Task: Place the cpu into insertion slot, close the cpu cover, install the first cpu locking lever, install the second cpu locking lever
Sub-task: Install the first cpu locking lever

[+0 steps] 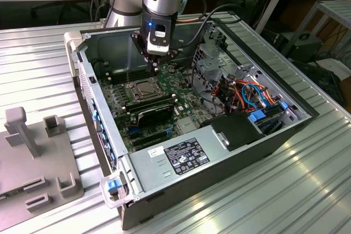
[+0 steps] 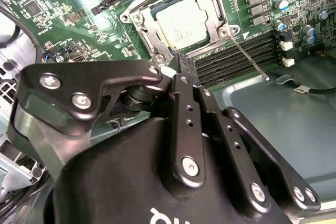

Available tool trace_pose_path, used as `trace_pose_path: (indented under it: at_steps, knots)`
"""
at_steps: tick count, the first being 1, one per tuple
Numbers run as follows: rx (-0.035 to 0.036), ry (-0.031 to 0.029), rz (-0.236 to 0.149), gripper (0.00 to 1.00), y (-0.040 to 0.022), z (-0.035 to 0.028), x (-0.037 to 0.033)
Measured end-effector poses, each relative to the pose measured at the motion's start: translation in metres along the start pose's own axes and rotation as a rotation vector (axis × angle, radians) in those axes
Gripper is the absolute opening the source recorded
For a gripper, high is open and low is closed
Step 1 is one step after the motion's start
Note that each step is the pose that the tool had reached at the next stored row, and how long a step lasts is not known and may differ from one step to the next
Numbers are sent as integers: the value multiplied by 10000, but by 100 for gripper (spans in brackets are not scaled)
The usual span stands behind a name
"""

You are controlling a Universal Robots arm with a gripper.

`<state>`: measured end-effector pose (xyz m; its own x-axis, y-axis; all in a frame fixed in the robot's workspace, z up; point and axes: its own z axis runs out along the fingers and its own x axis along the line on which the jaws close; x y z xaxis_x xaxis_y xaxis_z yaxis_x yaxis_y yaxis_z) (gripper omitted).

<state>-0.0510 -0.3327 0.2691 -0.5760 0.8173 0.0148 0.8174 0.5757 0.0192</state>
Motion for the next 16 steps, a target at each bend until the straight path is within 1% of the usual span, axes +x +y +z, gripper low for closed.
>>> trace_pose_path:
  at_steps: [4, 6, 8, 9, 10, 12, 14, 16]
  knots:
    - [-2, 3, -17, 11, 0, 0, 0]
    - [0, 7, -202, 11, -4, 0, 3]
    - [6, 13, -529, 11, -8, 0, 5]
    - [10, 16, -726, 11, -9, 0, 5]
    - [15, 22, -1018, 11, -10, 1, 6]
    - [19, 29, -1381, 11, -10, 3, 6]
    - [22, 35, -1673, 11, -15, 6, 9]
    - [26, 40, -1919, 11, -36, 11, 11]
